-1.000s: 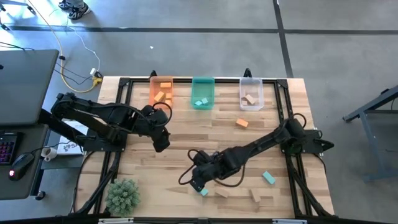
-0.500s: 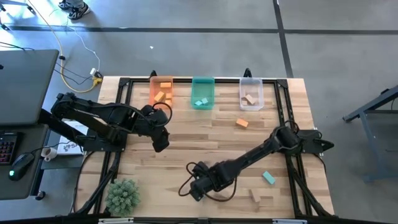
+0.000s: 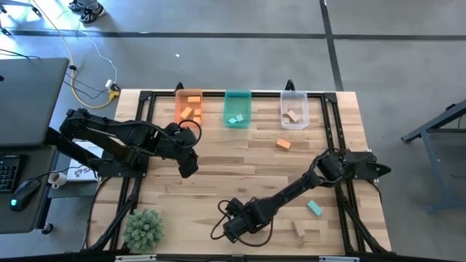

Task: Sort & place blocks by color
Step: Put the blue block into the green bin

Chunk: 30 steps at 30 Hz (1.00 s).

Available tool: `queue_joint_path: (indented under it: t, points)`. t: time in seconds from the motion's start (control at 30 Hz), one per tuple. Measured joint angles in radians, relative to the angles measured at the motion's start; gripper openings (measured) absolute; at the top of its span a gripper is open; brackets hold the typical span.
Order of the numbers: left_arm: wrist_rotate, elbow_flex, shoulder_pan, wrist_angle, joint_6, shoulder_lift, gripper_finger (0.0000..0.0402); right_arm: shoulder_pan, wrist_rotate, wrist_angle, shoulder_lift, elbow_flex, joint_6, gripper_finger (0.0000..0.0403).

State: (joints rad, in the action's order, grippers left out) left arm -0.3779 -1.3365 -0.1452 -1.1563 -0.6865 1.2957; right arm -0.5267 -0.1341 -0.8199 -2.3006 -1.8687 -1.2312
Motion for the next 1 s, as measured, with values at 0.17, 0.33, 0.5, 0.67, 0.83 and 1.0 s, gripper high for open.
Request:
queue_joint_path:
  t: [0.17, 0.33, 0.5, 0.67, 0.83, 1.0]
  points:
    - [0.000, 0.000, 0.000, 0.000, -0.002, 0.000, 0.0213, 0.000, 0.020, -0.001, -0.026, 0.000, 0.000, 0.0263]
    - [0.000, 0.000, 0.000, 0.000, -0.002, 0.000, 0.0213, 0.000, 0.012, -0.003, -0.026, 0.000, 0.000, 0.0177]
    - [0.000, 0.000, 0.001, 0.000, 0.007, 0.000, 0.0213, 0.013, 0.031, -0.001, -0.023, -0.003, 0.039, 0.0104]
    - [-0.001, 0.000, 0.010, 0.000, 0.016, 0.000, 0.0213, 0.046, 0.033, -0.018, -0.008, -0.002, 0.113, 0.0104]
    - [-0.004, 0.000, 0.038, -0.003, 0.039, 0.000, 0.0213, 0.087, -0.003, -0.079, 0.027, -0.002, 0.180, 0.0104]
    - [-0.005, 0.000, 0.074, -0.004, 0.071, 0.000, 0.0213, 0.131, -0.059, -0.157, 0.072, -0.002, 0.246, 0.0104]
